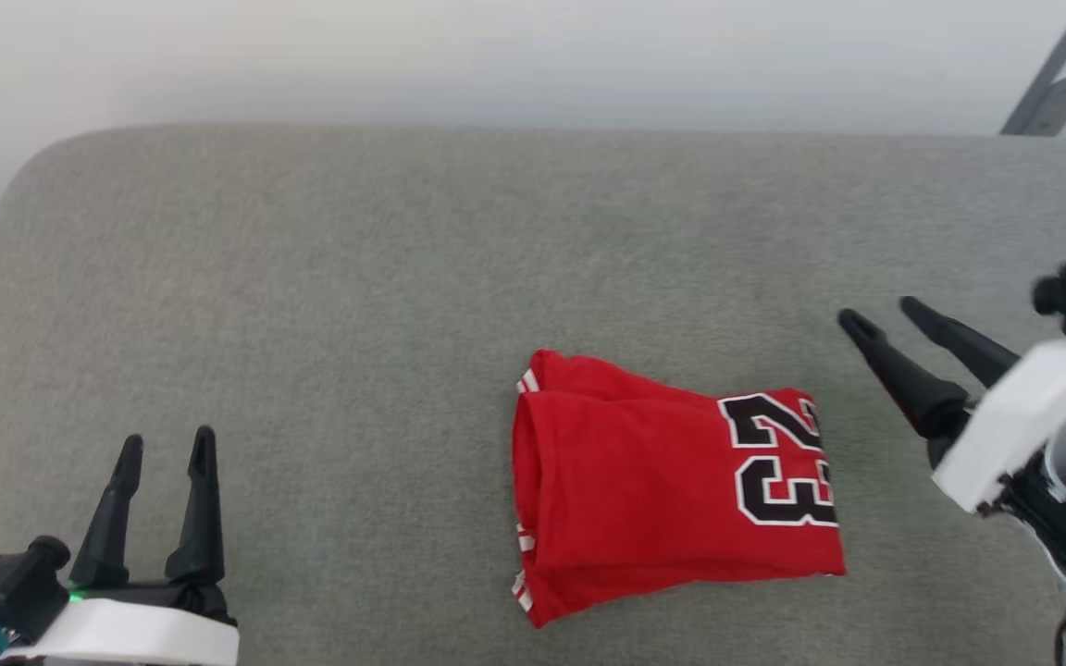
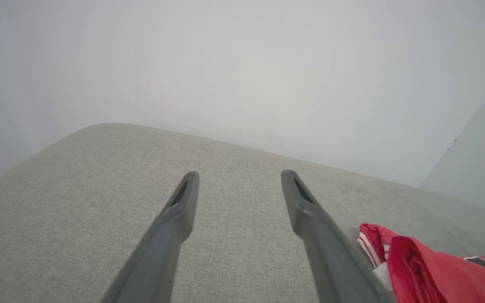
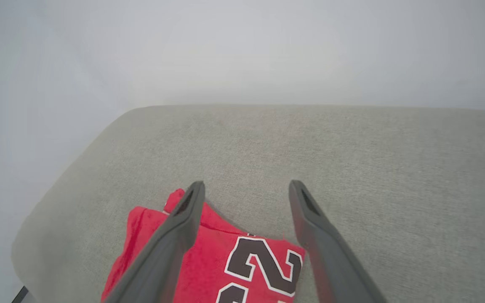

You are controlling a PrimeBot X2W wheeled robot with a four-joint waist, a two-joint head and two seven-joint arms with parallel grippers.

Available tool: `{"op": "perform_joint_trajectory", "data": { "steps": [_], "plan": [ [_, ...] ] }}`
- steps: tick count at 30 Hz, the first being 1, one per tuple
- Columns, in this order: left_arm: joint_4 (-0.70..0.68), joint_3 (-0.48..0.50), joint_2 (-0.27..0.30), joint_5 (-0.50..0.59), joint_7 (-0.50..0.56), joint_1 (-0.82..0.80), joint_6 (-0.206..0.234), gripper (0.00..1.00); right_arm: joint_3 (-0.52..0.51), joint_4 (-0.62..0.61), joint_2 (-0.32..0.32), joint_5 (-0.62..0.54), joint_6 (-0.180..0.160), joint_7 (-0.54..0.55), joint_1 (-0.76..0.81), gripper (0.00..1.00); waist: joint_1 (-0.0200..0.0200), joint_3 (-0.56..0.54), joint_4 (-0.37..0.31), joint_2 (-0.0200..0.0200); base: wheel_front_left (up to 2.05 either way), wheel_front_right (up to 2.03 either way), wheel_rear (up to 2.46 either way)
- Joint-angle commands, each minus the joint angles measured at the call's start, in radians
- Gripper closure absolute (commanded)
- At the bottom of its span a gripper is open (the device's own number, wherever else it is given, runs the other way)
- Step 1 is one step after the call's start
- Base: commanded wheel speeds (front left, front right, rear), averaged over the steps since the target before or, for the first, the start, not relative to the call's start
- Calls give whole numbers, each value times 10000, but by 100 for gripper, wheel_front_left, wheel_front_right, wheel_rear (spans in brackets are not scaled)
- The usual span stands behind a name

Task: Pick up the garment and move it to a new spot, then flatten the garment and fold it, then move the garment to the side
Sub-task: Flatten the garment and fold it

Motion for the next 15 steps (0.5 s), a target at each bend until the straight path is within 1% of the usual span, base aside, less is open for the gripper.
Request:
{"op": "perform_joint_trajectory", "data": {
  "steps": [1,4,9,13,15],
  "plan": [
    [-16,81,66,61,-48,149,-32,0,-60,19,-55,-85,1,-572,254,0,0,-216,-216,0,0,0,0],
    [-20,80,118,159,-49,318,-30,0,-146,231,-228,-281,1,-1854,683,0,0,-428,-362,0,0,0,0],
    [14,230,128,238,-48,665,-32,0,-69,815,-333,-603,1,-3795,1387,0,0,-848,-597,0,0,0,0],
    [17,348,76,371,-49,976,-32,0,109,1466,-338,-797,1,-4992,1909,0,0,-1173,-699,0,0,0,0],
    [-33,427,86,614,-48,1102,-32,0,243,1695,-472,-1120,1,-5696,2078,0,0,-1285,-729,0,0,0,0]
  ]
}}
